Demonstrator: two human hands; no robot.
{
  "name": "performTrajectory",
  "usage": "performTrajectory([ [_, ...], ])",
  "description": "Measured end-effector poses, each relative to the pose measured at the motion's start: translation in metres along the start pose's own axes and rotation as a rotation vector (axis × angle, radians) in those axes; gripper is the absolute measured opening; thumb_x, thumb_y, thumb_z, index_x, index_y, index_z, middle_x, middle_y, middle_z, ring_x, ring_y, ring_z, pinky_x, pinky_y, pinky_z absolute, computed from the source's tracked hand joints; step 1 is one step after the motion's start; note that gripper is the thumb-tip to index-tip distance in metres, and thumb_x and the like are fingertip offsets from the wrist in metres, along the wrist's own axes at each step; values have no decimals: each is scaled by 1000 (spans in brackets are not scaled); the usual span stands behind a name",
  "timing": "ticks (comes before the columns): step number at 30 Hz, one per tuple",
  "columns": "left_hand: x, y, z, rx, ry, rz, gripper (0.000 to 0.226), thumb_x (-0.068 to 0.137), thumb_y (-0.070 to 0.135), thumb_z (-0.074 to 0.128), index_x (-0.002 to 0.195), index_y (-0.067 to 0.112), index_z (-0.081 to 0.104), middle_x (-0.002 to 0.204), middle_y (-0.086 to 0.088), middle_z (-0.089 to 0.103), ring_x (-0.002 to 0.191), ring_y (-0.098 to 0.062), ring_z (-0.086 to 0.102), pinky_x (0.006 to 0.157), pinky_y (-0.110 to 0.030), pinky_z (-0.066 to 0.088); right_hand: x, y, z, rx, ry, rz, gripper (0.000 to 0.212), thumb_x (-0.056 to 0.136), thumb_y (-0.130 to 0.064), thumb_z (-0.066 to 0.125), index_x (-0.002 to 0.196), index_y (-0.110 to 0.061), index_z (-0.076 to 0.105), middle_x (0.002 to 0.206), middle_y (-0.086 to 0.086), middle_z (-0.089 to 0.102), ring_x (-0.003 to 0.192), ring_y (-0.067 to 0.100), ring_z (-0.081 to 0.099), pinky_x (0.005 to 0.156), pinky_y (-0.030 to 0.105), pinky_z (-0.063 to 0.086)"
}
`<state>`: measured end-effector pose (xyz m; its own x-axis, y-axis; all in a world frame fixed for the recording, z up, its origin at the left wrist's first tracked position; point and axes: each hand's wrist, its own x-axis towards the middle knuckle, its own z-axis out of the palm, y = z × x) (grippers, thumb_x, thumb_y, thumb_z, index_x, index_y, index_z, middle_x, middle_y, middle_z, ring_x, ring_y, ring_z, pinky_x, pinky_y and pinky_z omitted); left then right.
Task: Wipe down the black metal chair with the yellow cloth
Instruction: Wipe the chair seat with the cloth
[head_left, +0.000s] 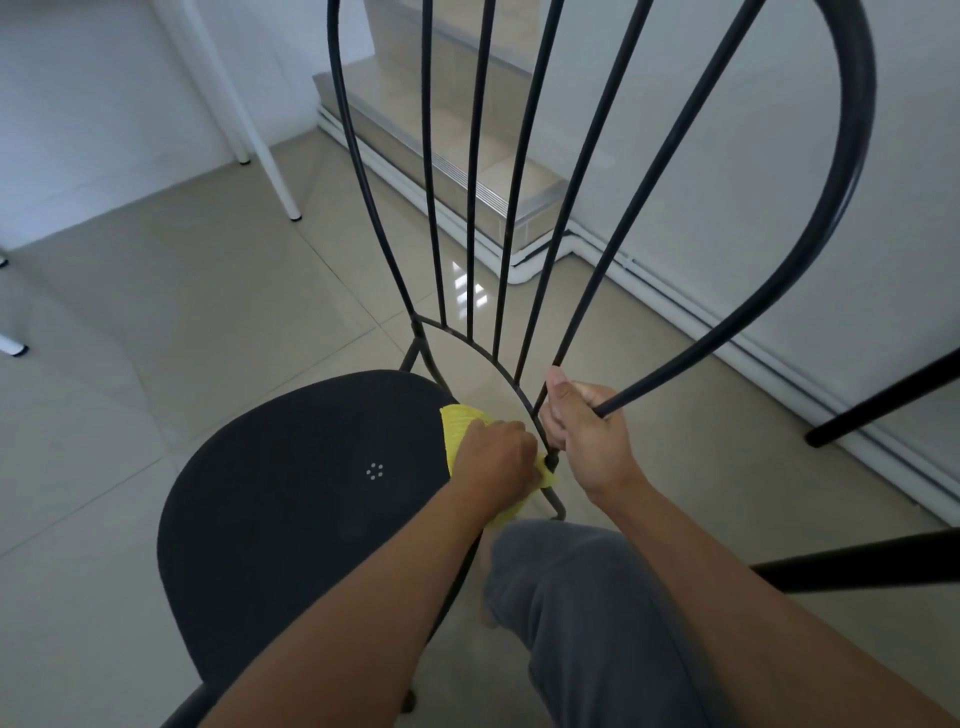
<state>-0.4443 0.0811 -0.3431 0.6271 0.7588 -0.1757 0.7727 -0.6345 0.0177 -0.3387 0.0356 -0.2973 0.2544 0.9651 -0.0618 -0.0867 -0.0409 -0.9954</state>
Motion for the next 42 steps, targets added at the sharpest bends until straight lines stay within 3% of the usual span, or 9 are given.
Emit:
performTrajectory([
  [7, -16, -22, 1, 50, 10, 45, 30, 94, 39, 52, 102, 14, 67, 111, -3, 53, 102, -22, 46, 83, -37, 38, 1, 2, -1, -21, -16, -16, 53, 105, -30, 42, 55, -15, 36, 49, 3, 29, 46, 15, 24, 48, 30, 24],
  [10, -38, -37, 24, -19, 118, 40, 39, 99, 46, 35, 118, 26, 62, 138, 1, 44, 121, -23, 42, 95, -40, 35, 1, 2, -1, -10, -14, -25, 54, 106, -31, 42, 54, -15, 36, 49, 4, 29, 46, 15, 24, 47, 32, 21],
  [14, -82, -54, 52, -67, 92, -60, 58, 102, 50, 11, 156, 28, 16, 165, 6, 7, 152, -22, 5, 119, -45, 12, 2, 0, 1, 6, -12, -34, 53, 101, -34, 44, 52, -17, 34, 47, 3, 28, 46, 15, 22, 47, 33, 19],
  [22, -139, -72, 59, -51, 6, -264, 62, 101, 52, 3, 157, 27, 4, 165, 5, -4, 151, -24, -2, 118, -54, 9, -11, -5, 13, -48, 192, 47, 50, 106, -27, 44, 58, -13, 37, 51, -1, 32, 48, 12, 28, 49, 29, 26],
  [26, -157, -72, 58, -55, -10, -309, 64, 99, 54, -2, 157, 28, 6, 165, 5, -1, 151, -24, 2, 117, -55, 13, -32, 6, 33, -209, 408, 161, 20, 97, -28, 57, 99, -8, 53, 94, 11, 57, 77, 13, 56, 73, 33, 54],
  [28, -164, -73, 58, -68, -26, -319, 66, 98, 55, -6, 157, 28, 3, 164, 6, -4, 151, -24, -1, 117, -55, 10, -47, 13, 46, -247, 486, 224, 42, 95, -23, 63, 130, -9, 44, 132, 10, 47, 111, 18, 58, 93, 37, 54],
  [30, -172, -75, 58, -74, -26, -318, 69, 93, 58, -14, 155, 30, -6, 163, 7, -15, 150, -23, -11, 118, -54, 2, -60, 20, 60, -258, 507, 249, 66, 93, -19, 66, 147, -7, 31, 148, 9, 32, 133, 25, 47, 106, 45, 47],
  [39, -210, -85, 57, -113, -41, -401, 71, 87, 59, -17, 153, 33, -18, 160, 10, -26, 147, -20, -25, 117, -51, -9, -88, 54, 92, -388, 329, 427, 87, 88, -28, 72, 154, -6, 19, 155, 13, 24, 139, 34, 38, 109, 50, 42],
  [42, -219, -86, 57, -122, -35, -428, 73, 86, 60, -18, 154, 32, -15, 160, 10, -25, 148, -20, -23, 116, -50, -11, -92, 67, 96, -374, 303, 514, 84, 87, -29, 74, 150, -3, 24, 150, 17, 33, 132, 34, 46, 105, 46, 45],
])
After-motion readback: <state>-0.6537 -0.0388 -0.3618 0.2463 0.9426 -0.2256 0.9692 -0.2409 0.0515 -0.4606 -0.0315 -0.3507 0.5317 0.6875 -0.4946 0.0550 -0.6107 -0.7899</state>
